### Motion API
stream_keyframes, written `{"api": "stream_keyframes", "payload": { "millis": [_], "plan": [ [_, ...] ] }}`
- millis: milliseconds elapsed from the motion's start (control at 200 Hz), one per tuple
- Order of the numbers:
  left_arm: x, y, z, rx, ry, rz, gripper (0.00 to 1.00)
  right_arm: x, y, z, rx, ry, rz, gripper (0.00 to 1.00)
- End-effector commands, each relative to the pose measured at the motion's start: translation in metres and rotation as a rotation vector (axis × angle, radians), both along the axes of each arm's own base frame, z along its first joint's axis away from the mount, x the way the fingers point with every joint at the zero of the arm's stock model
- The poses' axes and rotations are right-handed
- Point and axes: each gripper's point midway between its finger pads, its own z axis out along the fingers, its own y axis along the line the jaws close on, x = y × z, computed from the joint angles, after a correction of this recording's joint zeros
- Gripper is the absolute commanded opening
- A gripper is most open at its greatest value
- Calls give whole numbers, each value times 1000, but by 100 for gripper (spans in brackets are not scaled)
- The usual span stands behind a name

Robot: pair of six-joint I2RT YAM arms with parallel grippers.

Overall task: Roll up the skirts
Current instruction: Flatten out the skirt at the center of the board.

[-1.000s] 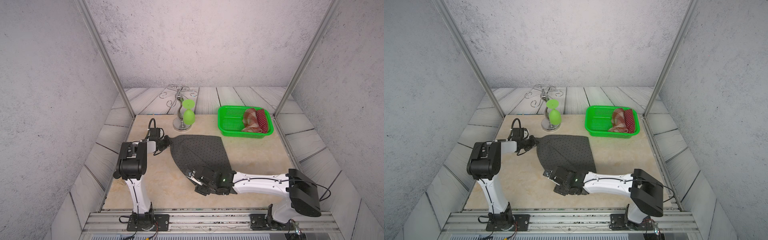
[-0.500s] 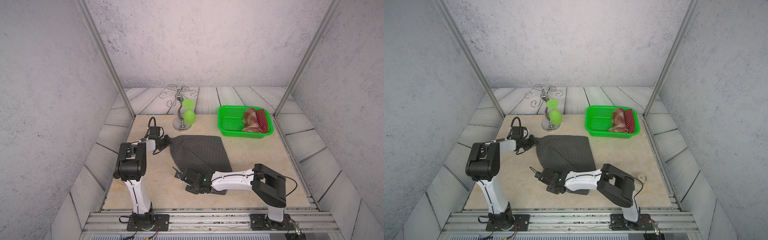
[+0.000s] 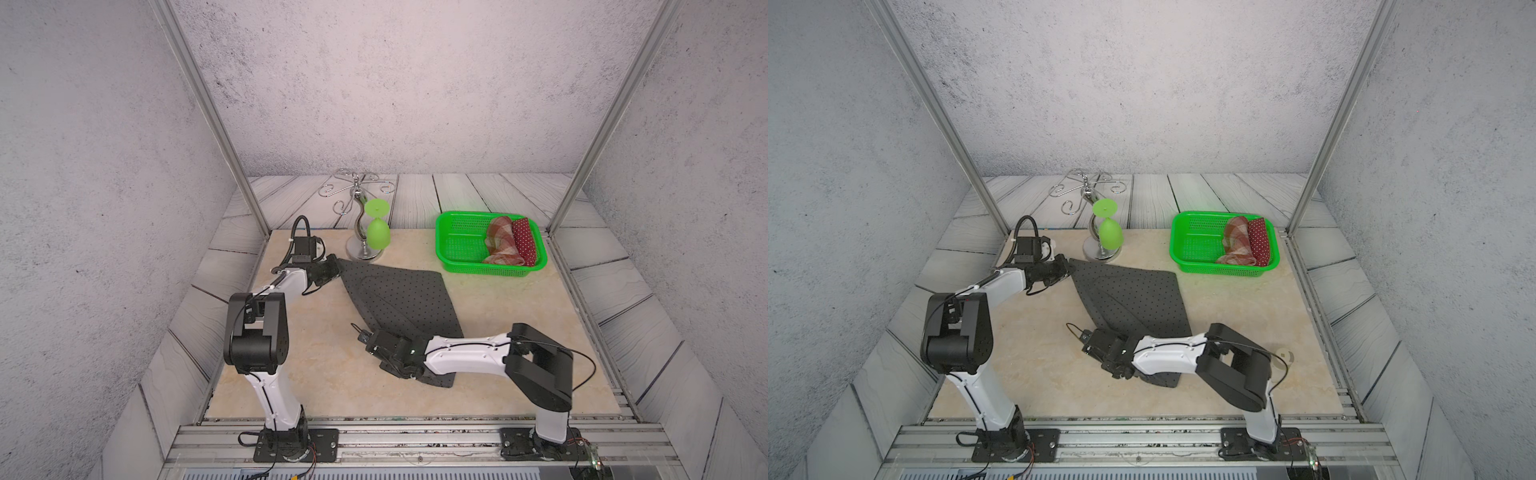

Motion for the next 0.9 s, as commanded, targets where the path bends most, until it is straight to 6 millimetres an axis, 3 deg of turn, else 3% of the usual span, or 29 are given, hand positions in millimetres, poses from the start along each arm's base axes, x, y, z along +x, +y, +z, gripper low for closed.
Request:
{"api": "stream_keyframes", "payload": {
  "millis": [0, 110, 265, 420, 540, 620, 761, 896],
  "plan": [
    [-1, -40, 72, 10, -131, -134, 0, 8, -37, 96, 186, -72, -81, 0],
    [-8, -81, 123, 13, -209, -222, 0, 5, -82, 154, 328, -101, -142, 0],
    [-14, -146, 200, 19, -358, -315, 0, 3, -155, 214, 438, -187, -297, 0],
    [-11, -218, 244, 3, -419, -425, 0, 6, -203, 257, 467, -276, -416, 0],
    [-3, -261, 280, -105, -496, -463, 0, 1, -226, 295, 503, -350, -440, 0],
    [7, -272, 308, -245, -569, -428, 0, -5, -236, 324, 543, -396, -433, 0],
    [19, -278, 332, -371, -616, -389, 0, -14, -253, 365, 584, -467, -426, 0],
    [9, -280, 349, -432, -660, -454, 0, -22, -246, 378, 643, -452, -362, 0]
  ]
}}
